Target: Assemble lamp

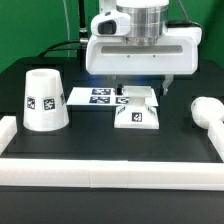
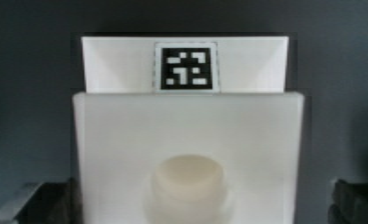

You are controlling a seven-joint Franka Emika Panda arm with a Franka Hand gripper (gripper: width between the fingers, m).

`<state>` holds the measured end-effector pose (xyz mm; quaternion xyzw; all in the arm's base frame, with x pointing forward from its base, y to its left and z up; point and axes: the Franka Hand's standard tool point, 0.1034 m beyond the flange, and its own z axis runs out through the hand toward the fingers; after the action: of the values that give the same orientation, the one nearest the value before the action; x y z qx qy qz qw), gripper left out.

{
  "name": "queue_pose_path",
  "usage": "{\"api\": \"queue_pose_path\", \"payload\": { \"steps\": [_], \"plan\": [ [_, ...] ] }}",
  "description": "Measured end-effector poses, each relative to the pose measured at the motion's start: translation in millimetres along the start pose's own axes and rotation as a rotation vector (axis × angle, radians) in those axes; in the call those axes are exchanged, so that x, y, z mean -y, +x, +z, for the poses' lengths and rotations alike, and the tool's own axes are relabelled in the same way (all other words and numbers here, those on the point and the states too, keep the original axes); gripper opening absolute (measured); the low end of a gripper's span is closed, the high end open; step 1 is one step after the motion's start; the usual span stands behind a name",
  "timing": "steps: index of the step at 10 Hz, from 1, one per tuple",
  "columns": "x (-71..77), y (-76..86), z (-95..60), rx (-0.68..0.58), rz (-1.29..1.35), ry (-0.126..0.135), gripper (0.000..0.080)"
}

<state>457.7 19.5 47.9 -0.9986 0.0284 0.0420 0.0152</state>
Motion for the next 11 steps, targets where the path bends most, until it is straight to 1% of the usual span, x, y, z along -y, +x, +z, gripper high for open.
{"api": "queue_pose_path", "payload": {
  "steps": [2,3,9,10,11],
  "plan": [
    [-1.8,-0.7,1.9,0.004,-0.025,0.003,0.0688],
    [-1.1,-0.6,1.9,0.004,-0.026,0.003,0.0527],
    [-1.0,-0.5,1.9,0.004,-0.026,0.003,0.0532],
    [0.8,2.9,1.6,0.002,-0.029,0.004,0.0532],
    [6.9,17.2,0.3,-0.006,-0.037,0.008,0.0534]
  ]
}}
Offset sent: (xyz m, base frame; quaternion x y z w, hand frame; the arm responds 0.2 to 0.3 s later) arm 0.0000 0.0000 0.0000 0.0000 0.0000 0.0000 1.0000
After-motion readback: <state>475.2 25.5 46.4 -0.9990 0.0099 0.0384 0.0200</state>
